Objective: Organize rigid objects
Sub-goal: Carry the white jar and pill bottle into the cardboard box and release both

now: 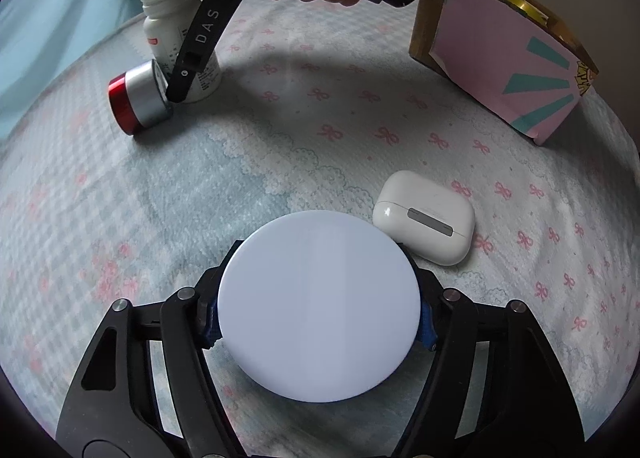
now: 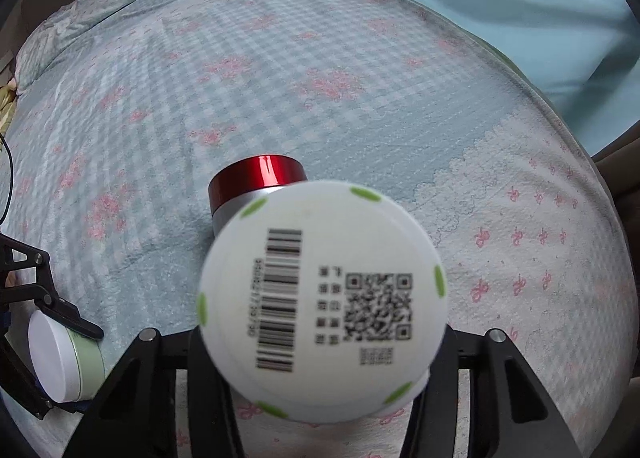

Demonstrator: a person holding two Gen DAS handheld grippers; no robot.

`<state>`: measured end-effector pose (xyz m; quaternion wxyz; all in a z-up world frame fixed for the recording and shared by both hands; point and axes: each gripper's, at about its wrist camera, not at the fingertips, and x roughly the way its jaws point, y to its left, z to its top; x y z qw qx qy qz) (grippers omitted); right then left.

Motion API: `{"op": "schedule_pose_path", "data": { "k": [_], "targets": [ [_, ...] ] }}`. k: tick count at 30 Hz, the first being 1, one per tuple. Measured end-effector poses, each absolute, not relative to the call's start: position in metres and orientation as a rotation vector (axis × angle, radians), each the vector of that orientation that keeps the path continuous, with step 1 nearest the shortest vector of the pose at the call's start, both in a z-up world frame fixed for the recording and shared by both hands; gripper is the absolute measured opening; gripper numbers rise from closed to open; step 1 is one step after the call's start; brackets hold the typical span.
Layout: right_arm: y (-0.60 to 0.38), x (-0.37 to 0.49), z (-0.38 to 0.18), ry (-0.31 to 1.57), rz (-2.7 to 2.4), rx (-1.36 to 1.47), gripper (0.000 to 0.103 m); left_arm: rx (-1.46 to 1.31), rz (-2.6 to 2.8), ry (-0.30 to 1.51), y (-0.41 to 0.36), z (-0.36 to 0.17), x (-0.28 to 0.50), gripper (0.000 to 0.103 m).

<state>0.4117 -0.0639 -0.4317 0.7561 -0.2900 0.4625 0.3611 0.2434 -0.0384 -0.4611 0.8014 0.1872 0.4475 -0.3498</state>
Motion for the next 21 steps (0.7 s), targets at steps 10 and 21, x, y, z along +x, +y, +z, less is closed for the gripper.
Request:
{"op": "schedule_pose_path", "data": {
  "k": [10, 21],
  "targets": [
    [-0.08, 0.406, -0.394, 1.049, 0.706, -0.518, 0.046, 0.272, -0.631, 1.019, -0.008, -0.436, 0.238, 0.067],
    [-0.118, 0.349, -0.263, 1.06, 0.525, -0.32, 0.046, 0.199, -0.536, 0.978, 0.005, -0.319, 0.228, 0.067]
  ]
}}
